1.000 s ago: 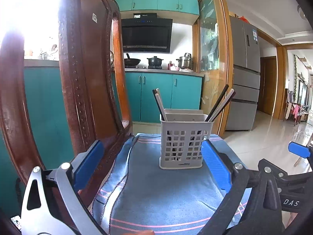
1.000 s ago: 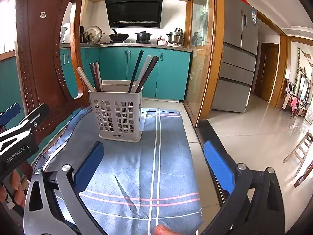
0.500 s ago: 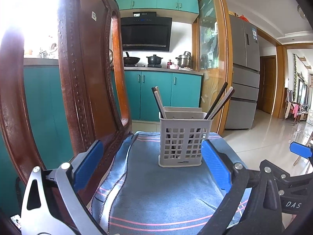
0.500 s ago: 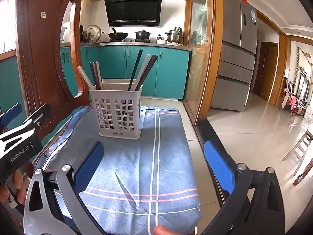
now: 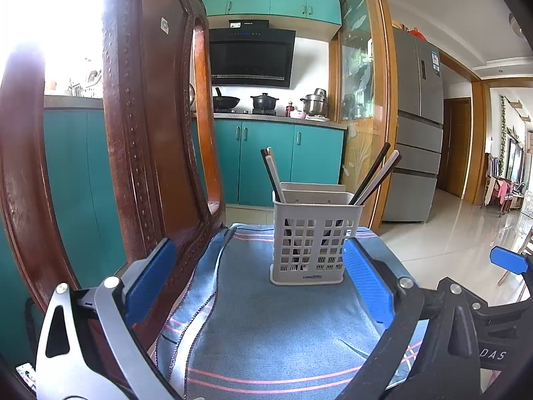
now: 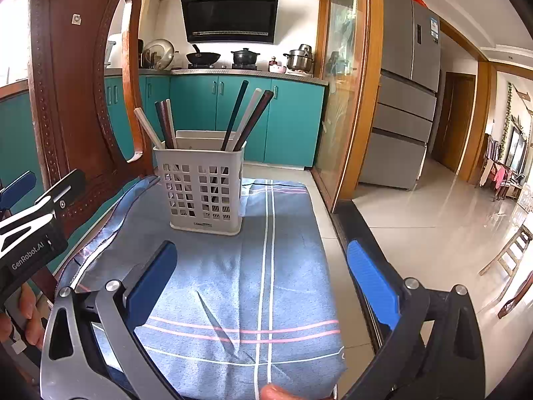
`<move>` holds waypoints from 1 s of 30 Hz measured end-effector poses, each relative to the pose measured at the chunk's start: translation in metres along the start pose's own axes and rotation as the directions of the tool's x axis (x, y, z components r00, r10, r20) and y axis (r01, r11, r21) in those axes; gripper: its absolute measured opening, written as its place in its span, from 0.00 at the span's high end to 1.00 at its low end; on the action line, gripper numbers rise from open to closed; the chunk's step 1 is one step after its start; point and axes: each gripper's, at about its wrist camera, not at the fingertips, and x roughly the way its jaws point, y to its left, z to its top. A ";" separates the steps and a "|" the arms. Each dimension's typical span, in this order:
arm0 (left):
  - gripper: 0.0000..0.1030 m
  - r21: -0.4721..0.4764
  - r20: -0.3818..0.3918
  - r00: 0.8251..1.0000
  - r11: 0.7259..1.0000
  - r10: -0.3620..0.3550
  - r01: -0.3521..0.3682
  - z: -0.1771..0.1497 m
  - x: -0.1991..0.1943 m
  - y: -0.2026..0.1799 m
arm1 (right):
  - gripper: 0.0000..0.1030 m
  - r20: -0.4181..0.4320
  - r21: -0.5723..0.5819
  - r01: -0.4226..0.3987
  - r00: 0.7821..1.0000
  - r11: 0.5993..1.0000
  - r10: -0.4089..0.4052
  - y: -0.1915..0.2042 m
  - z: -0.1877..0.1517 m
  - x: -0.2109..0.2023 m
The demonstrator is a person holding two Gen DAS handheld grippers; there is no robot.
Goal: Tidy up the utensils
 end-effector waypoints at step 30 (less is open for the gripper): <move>0.03 0.027 -0.029 1.000 1.000 -0.003 0.004 -0.004 0.005 -0.006 | 0.03 -0.022 0.002 -0.006 1.000 1.000 0.006 -0.001 -0.003 0.007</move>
